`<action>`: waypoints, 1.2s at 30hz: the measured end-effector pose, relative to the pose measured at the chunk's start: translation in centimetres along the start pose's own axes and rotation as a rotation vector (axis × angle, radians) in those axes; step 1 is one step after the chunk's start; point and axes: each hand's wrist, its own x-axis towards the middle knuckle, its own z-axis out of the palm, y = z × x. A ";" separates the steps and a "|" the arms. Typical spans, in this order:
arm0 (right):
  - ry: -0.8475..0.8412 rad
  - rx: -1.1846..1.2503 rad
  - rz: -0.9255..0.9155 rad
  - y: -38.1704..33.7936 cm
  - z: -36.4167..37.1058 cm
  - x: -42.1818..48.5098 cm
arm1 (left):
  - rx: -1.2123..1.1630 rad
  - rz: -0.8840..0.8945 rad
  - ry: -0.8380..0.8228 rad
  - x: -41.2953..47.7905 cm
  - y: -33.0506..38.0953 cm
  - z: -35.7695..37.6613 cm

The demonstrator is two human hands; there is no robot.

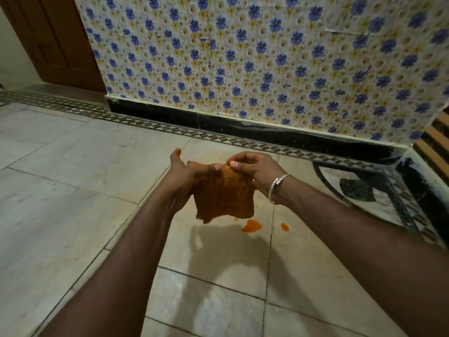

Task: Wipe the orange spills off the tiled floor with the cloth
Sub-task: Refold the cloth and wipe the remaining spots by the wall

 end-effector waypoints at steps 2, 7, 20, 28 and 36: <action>0.042 0.045 0.017 0.4 -0.4 0.2 | -0.022 0.070 -0.092 -0.2 -0.3 0.6; -0.014 -0.362 -0.040 0.6 -2.2 0.5 | 0.266 0.157 -0.059 0.6 -1.3 2.1; -0.075 -0.620 -0.007 -2.1 -9.6 -0.5 | 0.371 0.269 -0.176 2.2 0.3 6.0; 0.234 -0.137 0.047 -1.0 -13.4 -1.1 | 0.265 0.253 0.065 4.0 2.4 15.3; 0.696 -0.427 -0.149 1.7 -17.2 -1.2 | 0.501 0.394 0.221 4.2 3.0 23.9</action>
